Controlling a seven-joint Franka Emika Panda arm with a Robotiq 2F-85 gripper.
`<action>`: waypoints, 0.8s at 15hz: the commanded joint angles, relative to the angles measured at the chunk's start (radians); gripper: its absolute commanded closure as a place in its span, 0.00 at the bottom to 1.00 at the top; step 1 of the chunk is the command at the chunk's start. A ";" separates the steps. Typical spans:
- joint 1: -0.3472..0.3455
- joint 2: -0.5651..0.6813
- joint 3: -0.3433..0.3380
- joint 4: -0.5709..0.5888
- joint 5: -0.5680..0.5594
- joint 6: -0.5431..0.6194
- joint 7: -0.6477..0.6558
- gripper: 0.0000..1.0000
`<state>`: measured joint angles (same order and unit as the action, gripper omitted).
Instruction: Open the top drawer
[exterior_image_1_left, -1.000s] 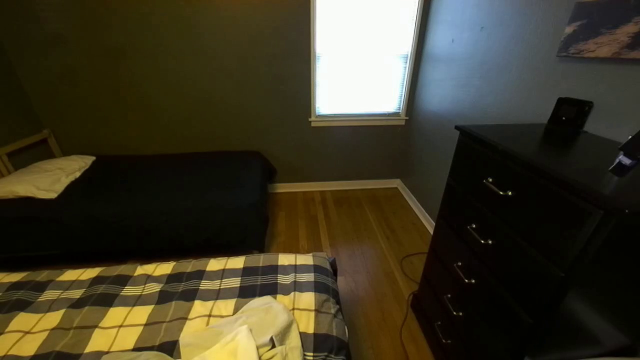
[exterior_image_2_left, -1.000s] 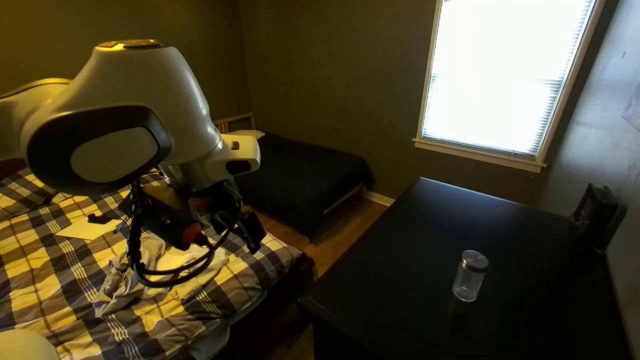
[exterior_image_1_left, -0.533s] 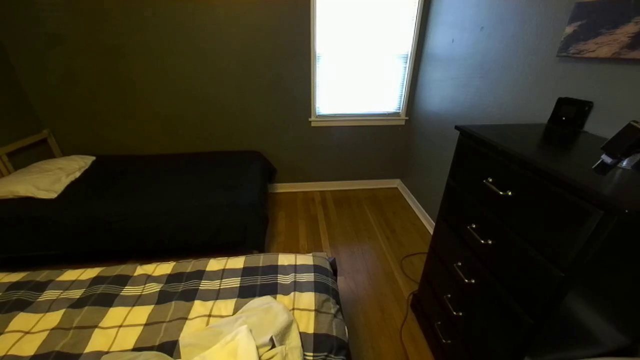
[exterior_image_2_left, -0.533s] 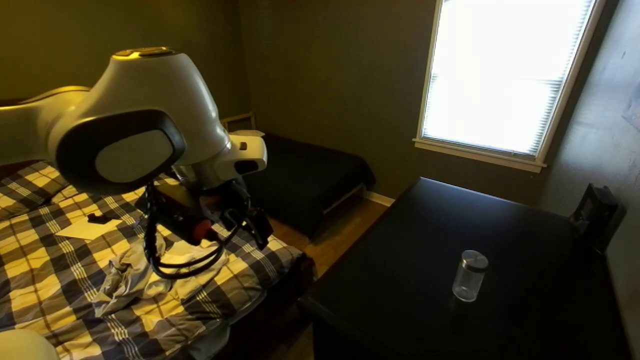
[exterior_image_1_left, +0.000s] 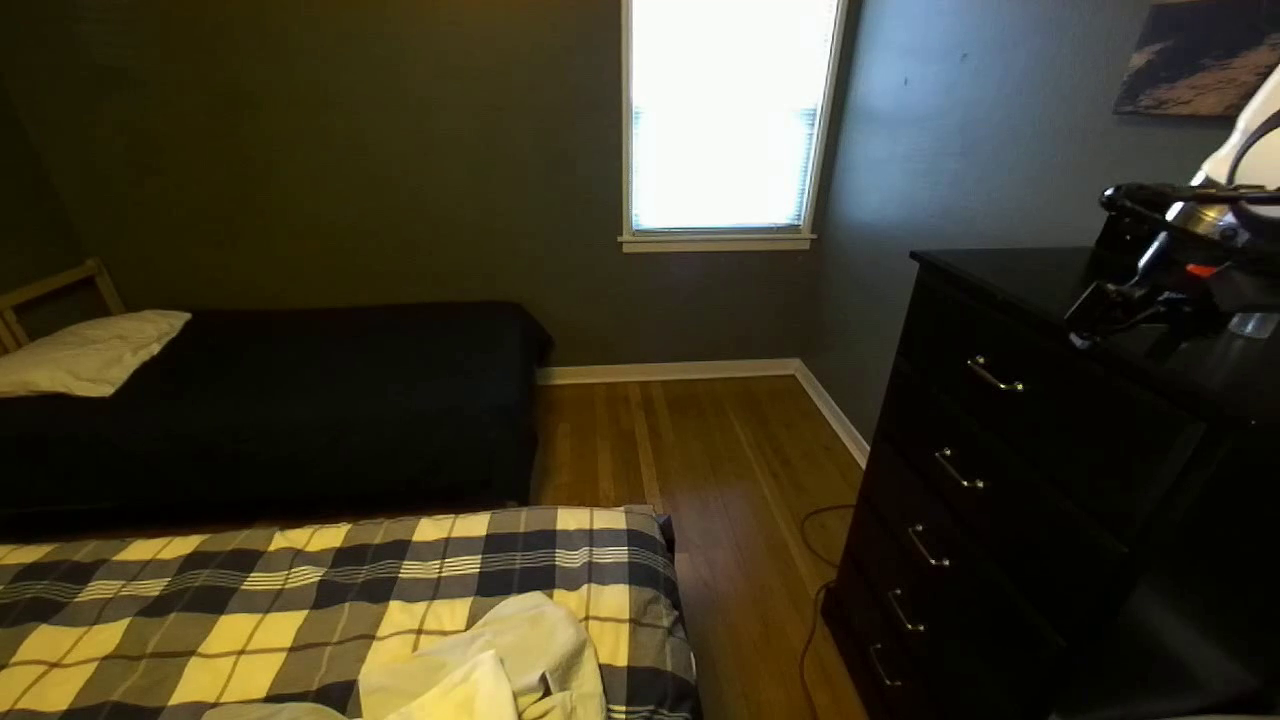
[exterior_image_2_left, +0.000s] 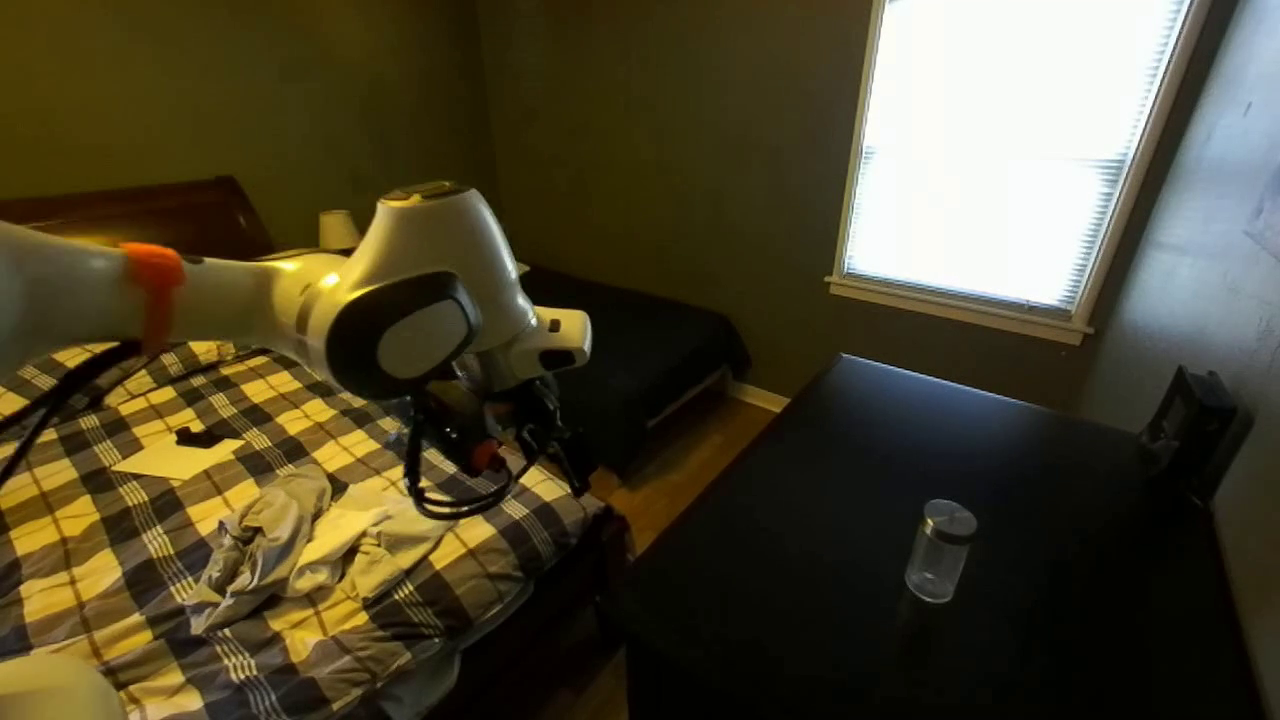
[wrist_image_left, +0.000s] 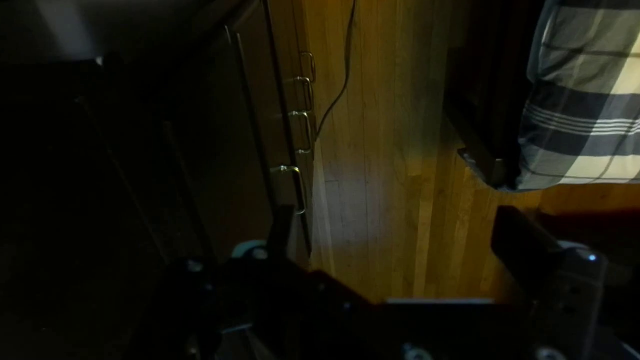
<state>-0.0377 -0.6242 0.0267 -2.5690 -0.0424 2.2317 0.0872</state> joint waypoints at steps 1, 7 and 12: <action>-0.052 0.180 0.047 0.085 -0.049 0.121 0.117 0.00; -0.092 0.395 0.086 0.212 -0.201 0.245 0.230 0.00; -0.064 0.546 0.056 0.318 -0.271 0.259 0.234 0.00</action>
<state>-0.1136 -0.1771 0.0950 -2.3222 -0.2753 2.4755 0.3096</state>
